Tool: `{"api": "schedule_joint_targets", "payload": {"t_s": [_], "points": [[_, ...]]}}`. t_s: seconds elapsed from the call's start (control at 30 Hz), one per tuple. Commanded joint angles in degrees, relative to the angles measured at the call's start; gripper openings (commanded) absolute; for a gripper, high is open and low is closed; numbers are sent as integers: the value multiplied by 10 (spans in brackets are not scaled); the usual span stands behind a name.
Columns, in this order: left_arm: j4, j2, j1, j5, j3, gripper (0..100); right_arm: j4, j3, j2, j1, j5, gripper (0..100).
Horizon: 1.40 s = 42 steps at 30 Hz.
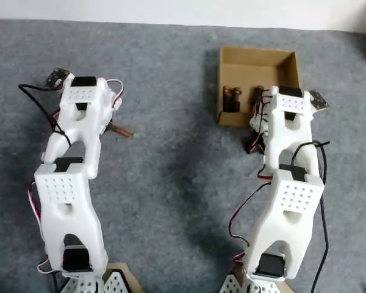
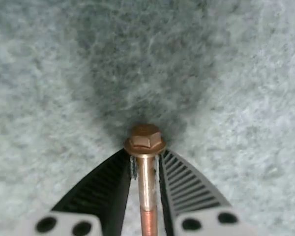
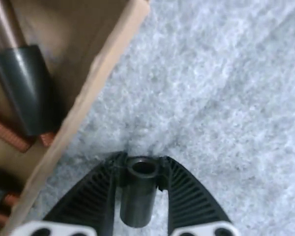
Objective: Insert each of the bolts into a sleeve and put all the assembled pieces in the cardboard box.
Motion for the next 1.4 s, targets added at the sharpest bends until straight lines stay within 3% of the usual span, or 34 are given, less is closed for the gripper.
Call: {"api": "schedule_joint_targets", "payload": {"t_s": [0.0, 0.47, 0.8, 1.0, 1.37], "points": [[25, -69, -6, -20, -7, 5, 9, 20, -41, -5, 18, 5], [112, -152, 37, -85, -1, 5, -6, 142, -180, -51, 120, 5], [143, -169, 39, -122, 0, 5, -247, 414, -383, -67, 158, 5], [137, -247, 45, -148, 74, 5, -345, 545, -477, -89, 159, 5], [-91, -436, 61, -207, 349, 5, -466, 631, -522, -117, 258, 5]]}}
